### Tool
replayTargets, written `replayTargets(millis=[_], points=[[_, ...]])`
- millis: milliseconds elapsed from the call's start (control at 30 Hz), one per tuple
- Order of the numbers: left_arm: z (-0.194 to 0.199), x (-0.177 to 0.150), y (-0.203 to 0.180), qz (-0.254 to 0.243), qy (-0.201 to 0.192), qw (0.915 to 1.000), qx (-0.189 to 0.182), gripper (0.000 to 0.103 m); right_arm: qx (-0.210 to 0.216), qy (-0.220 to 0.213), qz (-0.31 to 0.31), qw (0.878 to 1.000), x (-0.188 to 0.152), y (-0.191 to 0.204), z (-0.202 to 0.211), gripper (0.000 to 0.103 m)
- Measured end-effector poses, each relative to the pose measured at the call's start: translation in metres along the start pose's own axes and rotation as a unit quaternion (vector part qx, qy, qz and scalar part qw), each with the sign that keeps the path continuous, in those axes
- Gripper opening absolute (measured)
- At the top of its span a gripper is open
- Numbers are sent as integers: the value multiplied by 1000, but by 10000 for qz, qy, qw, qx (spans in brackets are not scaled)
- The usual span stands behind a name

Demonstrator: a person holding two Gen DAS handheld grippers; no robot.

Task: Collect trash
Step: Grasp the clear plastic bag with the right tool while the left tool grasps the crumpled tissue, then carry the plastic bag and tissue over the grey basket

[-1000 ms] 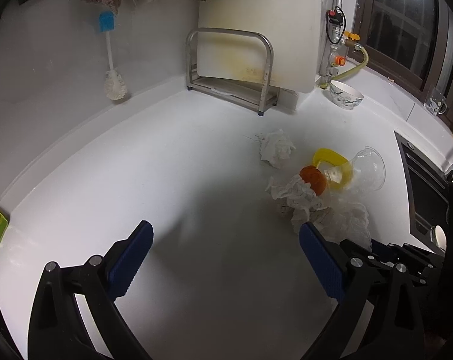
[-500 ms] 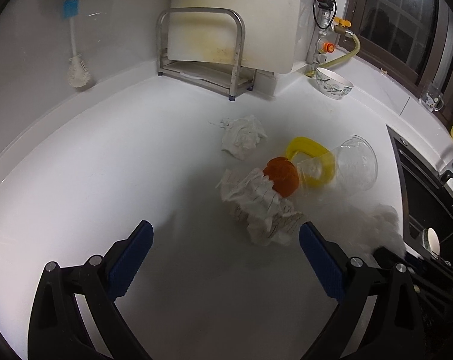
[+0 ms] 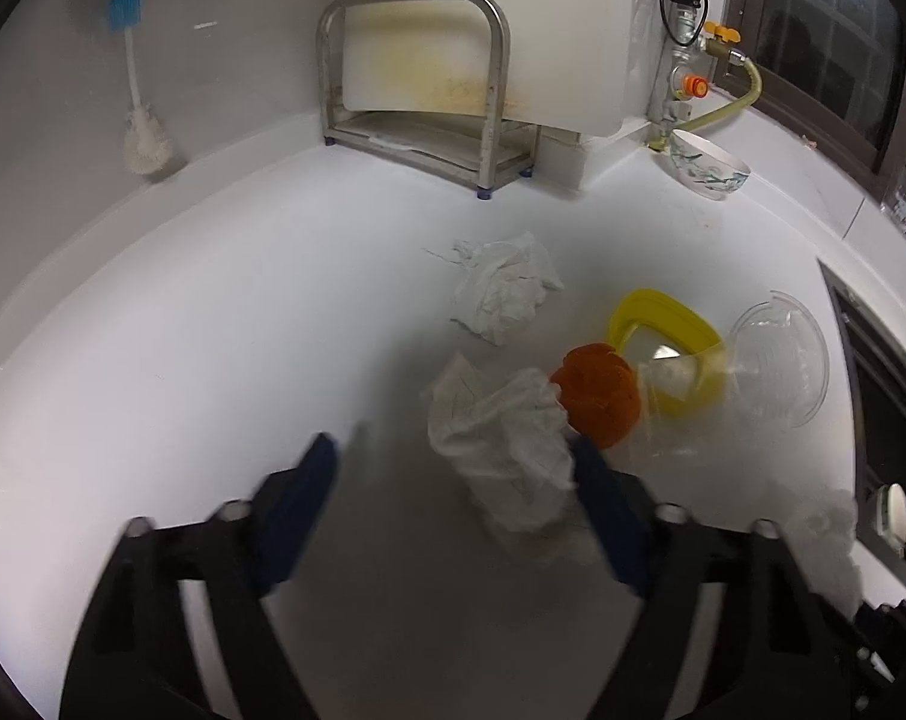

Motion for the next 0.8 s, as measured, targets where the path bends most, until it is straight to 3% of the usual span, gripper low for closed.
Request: replayTargets(millis=[133,267,800], points=[[0,0,-6,-30,36,9997,-241,29,21,18,32,10000,-2,3,0,21],[6,-1,-7,-59,39,9995,-309,18,54,3,52,10000,-1,4,1,21],[64,-20,-1,-317,-96,9992,-202,16,248,-125,276,9992,-4,12,19,21]])
Point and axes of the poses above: each gripper's, at about its wrist camera, not at the fingertips, and z roughly against the way its jaws point, y to its left, x to its top, the point moved 9 cm from there along -z, roughly the way its jaws point, and after that the axes turned 5 degrees about -x, right-handed, at the moved point
